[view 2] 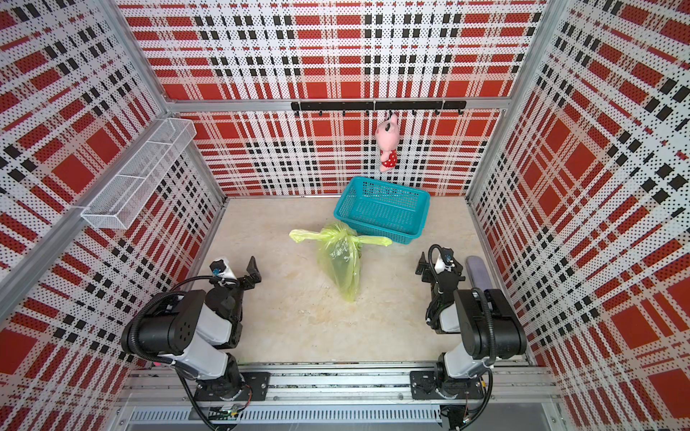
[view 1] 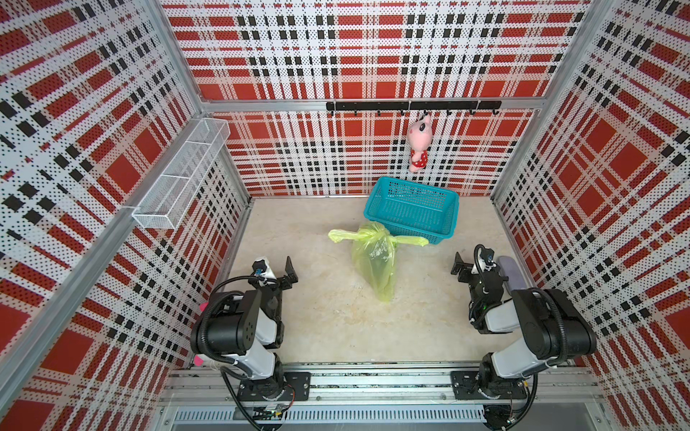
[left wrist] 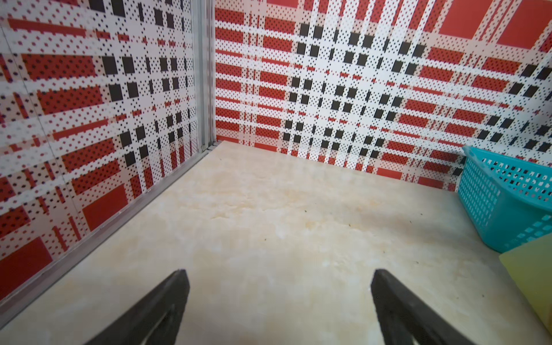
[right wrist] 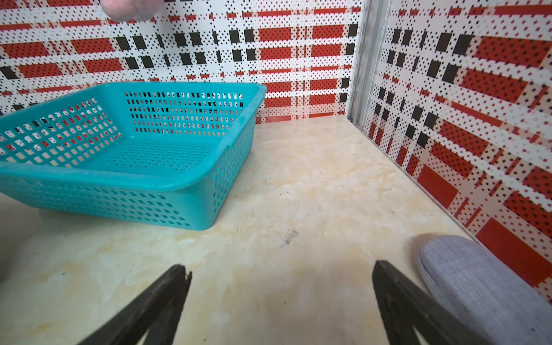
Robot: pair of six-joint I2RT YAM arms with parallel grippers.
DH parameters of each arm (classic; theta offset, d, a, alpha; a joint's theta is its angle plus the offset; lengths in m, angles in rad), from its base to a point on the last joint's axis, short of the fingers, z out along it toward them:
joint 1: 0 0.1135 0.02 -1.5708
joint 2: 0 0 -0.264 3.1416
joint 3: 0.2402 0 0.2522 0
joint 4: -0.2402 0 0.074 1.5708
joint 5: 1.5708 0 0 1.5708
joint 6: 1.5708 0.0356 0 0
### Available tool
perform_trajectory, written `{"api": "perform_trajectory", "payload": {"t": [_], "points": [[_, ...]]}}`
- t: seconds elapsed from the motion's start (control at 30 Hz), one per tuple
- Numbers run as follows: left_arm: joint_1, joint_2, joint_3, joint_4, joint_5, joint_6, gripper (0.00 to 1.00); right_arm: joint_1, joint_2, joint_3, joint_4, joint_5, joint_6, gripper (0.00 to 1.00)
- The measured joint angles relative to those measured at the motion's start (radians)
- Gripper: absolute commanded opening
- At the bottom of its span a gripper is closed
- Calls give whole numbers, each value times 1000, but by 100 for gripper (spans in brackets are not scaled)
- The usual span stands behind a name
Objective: Place the pineapple into a plastic bag & tie a knot
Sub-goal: Reset both arms
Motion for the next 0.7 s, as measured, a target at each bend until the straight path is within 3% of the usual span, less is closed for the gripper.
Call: {"api": "perform_trajectory", "payload": {"t": [0.23, 0.7], "points": [[-47, -13, 121, -84, -45, 36, 98, 13, 0, 47, -22, 31, -8, 100], [-55, -14, 123, -142, -69, 55, 98, 25, 0, 48, -53, 51, -24, 100]]}}
